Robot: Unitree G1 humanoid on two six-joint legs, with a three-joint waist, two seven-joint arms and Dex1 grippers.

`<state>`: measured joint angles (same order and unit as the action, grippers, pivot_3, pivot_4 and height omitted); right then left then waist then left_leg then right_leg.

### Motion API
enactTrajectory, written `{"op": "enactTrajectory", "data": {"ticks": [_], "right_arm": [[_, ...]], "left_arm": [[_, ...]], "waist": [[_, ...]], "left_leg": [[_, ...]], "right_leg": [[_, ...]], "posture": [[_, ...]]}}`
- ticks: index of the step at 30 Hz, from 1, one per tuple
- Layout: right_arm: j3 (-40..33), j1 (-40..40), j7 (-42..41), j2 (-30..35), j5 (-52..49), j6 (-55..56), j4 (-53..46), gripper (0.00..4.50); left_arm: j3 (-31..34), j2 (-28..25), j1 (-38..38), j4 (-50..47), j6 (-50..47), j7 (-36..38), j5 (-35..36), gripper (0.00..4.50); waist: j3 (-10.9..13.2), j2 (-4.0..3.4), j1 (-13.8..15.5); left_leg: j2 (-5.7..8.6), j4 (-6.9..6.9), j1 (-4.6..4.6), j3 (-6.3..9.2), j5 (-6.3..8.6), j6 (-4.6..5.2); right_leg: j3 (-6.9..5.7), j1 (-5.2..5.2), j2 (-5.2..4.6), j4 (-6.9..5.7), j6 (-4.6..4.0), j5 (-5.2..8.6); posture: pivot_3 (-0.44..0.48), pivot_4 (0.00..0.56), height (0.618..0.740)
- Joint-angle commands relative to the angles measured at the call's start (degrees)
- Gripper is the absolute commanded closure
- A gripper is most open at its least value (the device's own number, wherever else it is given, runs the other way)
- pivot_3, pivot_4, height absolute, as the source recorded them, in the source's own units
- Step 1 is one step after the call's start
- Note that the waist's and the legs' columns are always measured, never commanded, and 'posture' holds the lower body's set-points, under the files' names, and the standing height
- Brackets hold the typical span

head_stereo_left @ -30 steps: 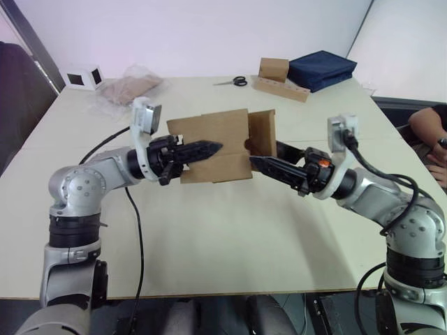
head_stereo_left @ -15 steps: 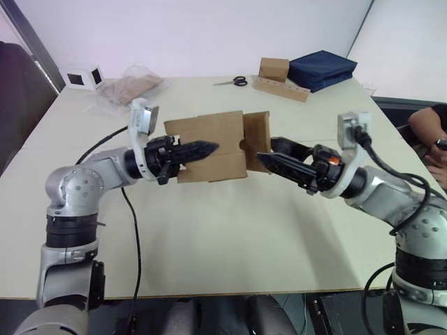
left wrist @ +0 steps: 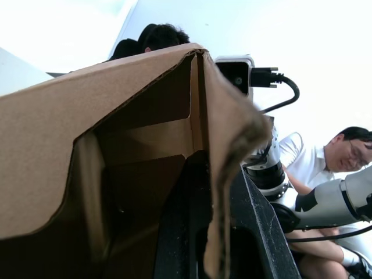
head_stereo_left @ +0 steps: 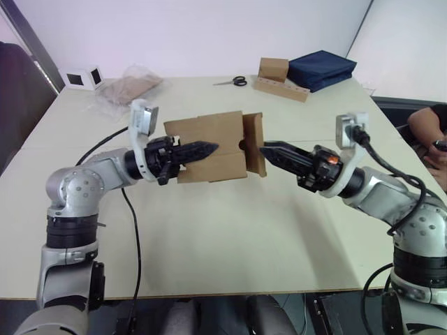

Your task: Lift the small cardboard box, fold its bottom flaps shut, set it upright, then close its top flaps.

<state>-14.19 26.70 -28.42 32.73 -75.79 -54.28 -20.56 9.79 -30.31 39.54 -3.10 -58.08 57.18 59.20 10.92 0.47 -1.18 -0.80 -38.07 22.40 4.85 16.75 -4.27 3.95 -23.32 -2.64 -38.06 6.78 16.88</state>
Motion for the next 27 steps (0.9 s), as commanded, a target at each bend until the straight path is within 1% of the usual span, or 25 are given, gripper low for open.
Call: {"op": "enactTrajectory", "data": {"ticks": [1, 17, 27], "right_arm": [[-0.22, 0.8, 0.26, -0.25, -1.56, 0.52, -0.82, 2.56], [0.37, 2.21, -1.04, -0.52, 1.18, 1.53, 1.93, 2.56], [-0.02, 3.23, -0.5, -0.36, -1.18, 0.67, 0.89, 2.56]], "left_arm": [[0.34, -0.01, 0.57, -1.7, 0.78, -0.16, 0.48, 4.5], [0.53, -0.01, 0.48, -2.68, 0.43, -0.76, 1.04, 4.5], [0.5, -0.14, 0.16, -1.77, 1.07, -0.51, 0.24, 4.5]], "waist": [[0.0, 0.0, -0.01], [0.0, 0.0, 0.0], [0.0, 0.0, 0.0]], "left_leg": [[0.0, 0.0, 0.0, 0.0, 0.0, 0.0], [0.0, 0.0, 0.0, 0.0, 0.0, 0.0], [0.0, 0.0, 0.0, 0.0, 0.0, 0.0]], "right_leg": [[0.0, 0.0, 0.0, 0.0, 0.0, 0.0], [0.0, 0.0, 0.0, 0.0, 0.0, 0.0], [0.0, 0.0, 0.0, 0.0, 0.0, 0.0]], "posture": [[0.0, 0.15, 0.74], [0.0, 0.15, 0.74], [0.0, 0.15, 0.74]]}}
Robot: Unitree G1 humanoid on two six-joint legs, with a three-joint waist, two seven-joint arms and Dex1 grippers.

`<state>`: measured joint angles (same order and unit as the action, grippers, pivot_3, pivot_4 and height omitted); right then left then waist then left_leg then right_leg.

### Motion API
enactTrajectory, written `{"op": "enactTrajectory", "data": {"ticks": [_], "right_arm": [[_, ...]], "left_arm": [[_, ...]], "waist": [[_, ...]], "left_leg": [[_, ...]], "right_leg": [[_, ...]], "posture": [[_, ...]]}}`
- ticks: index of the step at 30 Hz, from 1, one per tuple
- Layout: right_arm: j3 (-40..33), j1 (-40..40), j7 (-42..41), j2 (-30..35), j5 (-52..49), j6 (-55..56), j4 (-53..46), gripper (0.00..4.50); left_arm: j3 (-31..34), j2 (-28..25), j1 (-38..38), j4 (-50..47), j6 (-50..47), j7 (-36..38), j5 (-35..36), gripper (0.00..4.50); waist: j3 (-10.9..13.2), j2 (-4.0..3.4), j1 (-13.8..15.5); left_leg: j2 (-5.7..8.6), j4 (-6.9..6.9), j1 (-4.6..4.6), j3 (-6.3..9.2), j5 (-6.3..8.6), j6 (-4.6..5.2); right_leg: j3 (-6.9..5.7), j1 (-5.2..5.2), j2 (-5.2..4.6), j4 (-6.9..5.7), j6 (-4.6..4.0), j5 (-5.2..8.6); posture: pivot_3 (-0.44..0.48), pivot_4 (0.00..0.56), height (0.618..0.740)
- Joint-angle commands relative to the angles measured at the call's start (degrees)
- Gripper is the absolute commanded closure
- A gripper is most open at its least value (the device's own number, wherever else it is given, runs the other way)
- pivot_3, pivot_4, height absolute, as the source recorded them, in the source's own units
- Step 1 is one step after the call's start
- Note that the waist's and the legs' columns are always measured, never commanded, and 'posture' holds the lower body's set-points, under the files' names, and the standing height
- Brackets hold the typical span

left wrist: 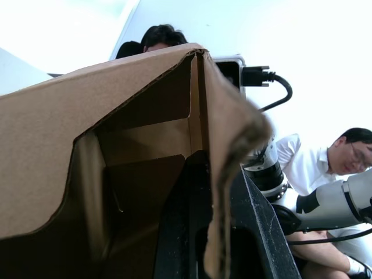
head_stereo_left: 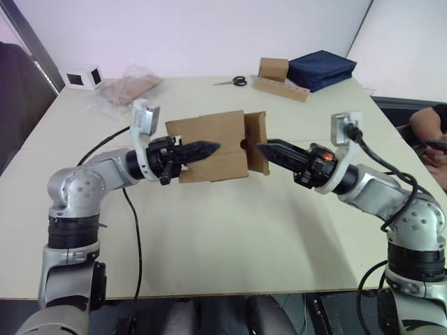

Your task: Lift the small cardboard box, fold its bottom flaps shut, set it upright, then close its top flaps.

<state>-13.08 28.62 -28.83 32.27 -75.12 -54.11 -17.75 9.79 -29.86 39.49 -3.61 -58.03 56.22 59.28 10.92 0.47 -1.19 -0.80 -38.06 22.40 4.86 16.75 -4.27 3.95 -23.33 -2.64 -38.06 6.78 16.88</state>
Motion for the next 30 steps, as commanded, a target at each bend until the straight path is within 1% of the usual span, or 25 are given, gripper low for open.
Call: {"op": "enactTrajectory", "data": {"ticks": [1, 13, 30], "right_arm": [[-1.18, 1.25, -0.08, 0.17, -2.01, 0.45, -1.9, 2.56], [-1.11, 0.75, 0.19, -0.07, -3.33, 0.74, -1.53, 2.56], [-0.35, 0.41, -1.22, -0.28, 0.06, 1.74, -0.88, 2.56]], "left_arm": [[0.54, -0.54, 0.25, -1.22, 0.98, 0.39, 0.23, 4.5], [0.86, -0.21, 1.15, -1.46, 0.58, -0.17, 1.01, 4.5], [1.54, -0.37, 1.56, -2.78, 0.23, -1.12, 2.83, 4.5]], "waist": [[0.0, 0.0, 0.0], [0.0, 0.0, -0.01], [0.0, 0.0, -0.01]], "left_leg": [[0.0, 0.0, 0.0, 0.0, 0.0, 0.0], [0.0, 0.0, 0.0, 0.0, 0.0, 0.0], [0.0, 0.01, 0.0, 0.0, 0.0, 0.0]], "right_leg": [[0.0, 0.0, 0.0, 0.0, 0.0, 0.0], [0.0, 0.0, 0.0, 0.0, 0.0, 0.0], [0.0, 0.0, 0.0, 0.01, 0.0, 0.0]], "posture": [[0.0, 0.15, 0.74], [0.0, 0.15, 0.74], [0.0, 0.15, 0.74]]}}
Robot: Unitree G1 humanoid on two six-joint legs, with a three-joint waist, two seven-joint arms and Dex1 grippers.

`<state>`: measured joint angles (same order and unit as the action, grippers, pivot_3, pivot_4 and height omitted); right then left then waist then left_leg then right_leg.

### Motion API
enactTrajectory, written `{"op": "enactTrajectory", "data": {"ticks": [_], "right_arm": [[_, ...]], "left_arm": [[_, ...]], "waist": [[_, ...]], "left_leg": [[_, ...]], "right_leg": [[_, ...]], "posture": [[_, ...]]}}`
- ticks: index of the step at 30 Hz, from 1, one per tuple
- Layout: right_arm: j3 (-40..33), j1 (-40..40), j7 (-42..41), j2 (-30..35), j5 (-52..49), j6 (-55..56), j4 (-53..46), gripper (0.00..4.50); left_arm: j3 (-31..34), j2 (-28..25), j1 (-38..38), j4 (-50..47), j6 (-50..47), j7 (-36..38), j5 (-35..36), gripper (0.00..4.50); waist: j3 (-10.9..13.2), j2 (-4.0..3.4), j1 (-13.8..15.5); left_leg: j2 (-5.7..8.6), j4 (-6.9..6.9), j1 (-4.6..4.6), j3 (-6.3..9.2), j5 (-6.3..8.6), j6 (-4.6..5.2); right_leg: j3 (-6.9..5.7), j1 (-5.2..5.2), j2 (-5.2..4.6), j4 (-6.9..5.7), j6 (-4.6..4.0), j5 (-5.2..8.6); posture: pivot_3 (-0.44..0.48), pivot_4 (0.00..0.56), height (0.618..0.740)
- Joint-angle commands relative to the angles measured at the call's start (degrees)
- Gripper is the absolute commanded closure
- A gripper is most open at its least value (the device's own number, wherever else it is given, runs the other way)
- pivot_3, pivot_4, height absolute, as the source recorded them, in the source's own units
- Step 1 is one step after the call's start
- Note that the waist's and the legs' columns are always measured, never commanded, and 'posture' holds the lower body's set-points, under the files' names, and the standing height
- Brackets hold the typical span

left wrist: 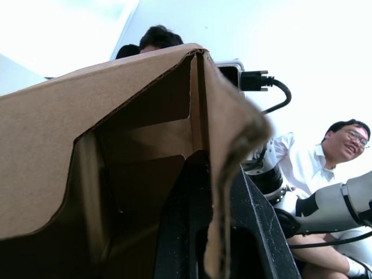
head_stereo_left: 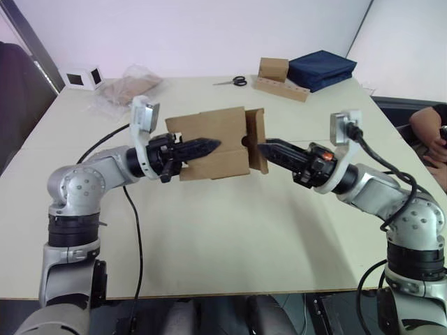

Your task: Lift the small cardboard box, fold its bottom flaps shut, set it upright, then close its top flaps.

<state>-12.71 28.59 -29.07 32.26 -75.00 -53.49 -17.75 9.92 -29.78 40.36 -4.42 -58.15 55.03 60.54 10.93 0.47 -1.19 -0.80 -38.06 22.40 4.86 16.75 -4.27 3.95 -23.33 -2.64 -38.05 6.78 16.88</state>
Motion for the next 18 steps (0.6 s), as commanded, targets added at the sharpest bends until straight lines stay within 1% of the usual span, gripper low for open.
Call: {"op": "enactTrajectory", "data": {"ticks": [1, 12, 18], "right_arm": [[-0.68, 0.46, -1.13, -0.23, 0.15, 1.22, -0.8, 2.56], [-0.85, 0.91, -1.29, 0.06, -0.26, 0.96, -1.2, 2.56], [0.02, 1.16, -0.33, -0.93, 3.28, 2.66, -0.21, 2.56]], "left_arm": [[1.38, -0.46, 0.6, -2.07, 0.42, 0.03, 1.55, 4.5], [1.01, -0.24, 0.13, -1.04, 1.2, 0.25, 0.66, 4.5], [1.5, 0.27, 0.58, -2.22, 0.43, -0.14, 2.44, 4.5]], "waist": [[0.0, 0.0, 0.0], [0.0, 0.0, 0.0], [0.0, 0.0, 0.0]], "left_leg": [[0.0, 0.0, 0.0, 0.0, 0.0, 0.0], [0.0, 0.0, 0.0, 0.0, 0.0, 0.0], [0.0, 0.0, 0.0, 0.0, 0.0, 0.0]], "right_leg": [[0.0, 0.0, 0.0, 0.0, 0.0, 0.0], [0.0, 0.0, 0.0, 0.0, 0.0, 0.0], [0.0, 0.0, 0.0, 0.0, 0.0, 0.0]], "posture": [[0.0, 0.15, 0.74], [0.0, 0.15, 0.74], [0.0, 0.15, 0.74]]}}
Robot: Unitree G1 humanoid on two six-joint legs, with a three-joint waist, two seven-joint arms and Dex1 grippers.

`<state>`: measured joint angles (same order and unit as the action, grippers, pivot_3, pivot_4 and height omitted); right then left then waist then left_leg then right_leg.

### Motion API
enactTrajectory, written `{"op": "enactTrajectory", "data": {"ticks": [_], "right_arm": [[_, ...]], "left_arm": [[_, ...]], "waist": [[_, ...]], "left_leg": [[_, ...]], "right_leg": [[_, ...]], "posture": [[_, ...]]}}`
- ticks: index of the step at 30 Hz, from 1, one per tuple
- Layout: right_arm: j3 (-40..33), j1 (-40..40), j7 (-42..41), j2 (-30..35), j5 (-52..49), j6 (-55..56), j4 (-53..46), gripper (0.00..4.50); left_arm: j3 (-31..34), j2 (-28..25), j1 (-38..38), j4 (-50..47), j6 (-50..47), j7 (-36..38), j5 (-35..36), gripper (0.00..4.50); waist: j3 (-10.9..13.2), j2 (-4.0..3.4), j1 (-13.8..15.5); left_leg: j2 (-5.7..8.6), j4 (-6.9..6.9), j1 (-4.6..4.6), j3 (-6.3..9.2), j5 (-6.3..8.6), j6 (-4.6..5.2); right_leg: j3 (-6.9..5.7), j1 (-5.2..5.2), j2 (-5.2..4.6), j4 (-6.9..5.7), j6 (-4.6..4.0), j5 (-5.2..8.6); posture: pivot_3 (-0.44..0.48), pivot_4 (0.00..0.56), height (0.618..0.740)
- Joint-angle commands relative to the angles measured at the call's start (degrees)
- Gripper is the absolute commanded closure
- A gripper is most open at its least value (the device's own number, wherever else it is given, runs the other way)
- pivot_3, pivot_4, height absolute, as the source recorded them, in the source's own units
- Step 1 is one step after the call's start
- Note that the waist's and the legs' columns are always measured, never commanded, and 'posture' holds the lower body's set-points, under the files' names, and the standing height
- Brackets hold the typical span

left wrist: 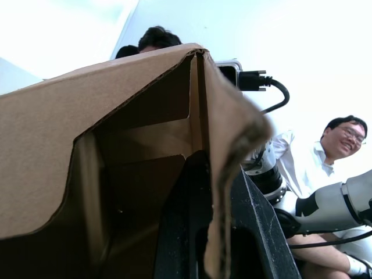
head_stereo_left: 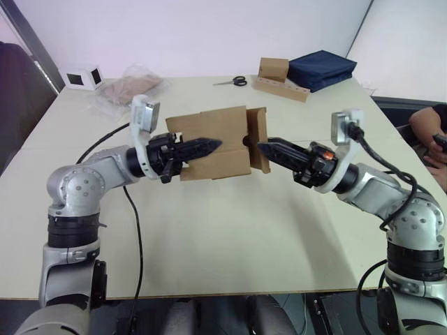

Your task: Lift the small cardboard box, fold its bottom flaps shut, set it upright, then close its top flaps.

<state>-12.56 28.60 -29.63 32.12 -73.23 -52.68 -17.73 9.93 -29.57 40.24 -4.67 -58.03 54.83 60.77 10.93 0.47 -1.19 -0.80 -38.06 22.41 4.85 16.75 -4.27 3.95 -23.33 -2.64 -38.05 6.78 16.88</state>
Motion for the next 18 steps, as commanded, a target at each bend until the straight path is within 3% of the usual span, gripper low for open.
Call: {"op": "enactTrajectory", "data": {"ticks": [1, 18], "right_arm": [[-0.09, 1.35, 0.32, -0.94, 1.98, 2.11, -0.02, 2.56], [-0.76, 3.29, 4.6, -4.73, -0.16, 2.15, -2.03, 2.56]], "left_arm": [[1.53, 0.11, 0.69, -2.1, 0.22, -0.04, 2.38, 4.5], [0.57, 1.01, -0.86, -2.3, 2.29, -0.97, 1.19, 4.5]], "waist": [[0.0, 0.0, 0.0], [0.0, 0.0, -0.01]], "left_leg": [[0.0, 0.0, 0.0, 0.0, 0.0, 0.0], [0.0, 0.01, 0.0, 0.0, 0.0, 0.0]], "right_leg": [[0.0, 0.0, 0.0, 0.0, 0.0, 0.0], [0.0, -0.01, 0.0, 0.01, 0.0, 0.0]], "posture": [[0.0, 0.15, 0.74], [0.0, 0.15, 0.74]]}}
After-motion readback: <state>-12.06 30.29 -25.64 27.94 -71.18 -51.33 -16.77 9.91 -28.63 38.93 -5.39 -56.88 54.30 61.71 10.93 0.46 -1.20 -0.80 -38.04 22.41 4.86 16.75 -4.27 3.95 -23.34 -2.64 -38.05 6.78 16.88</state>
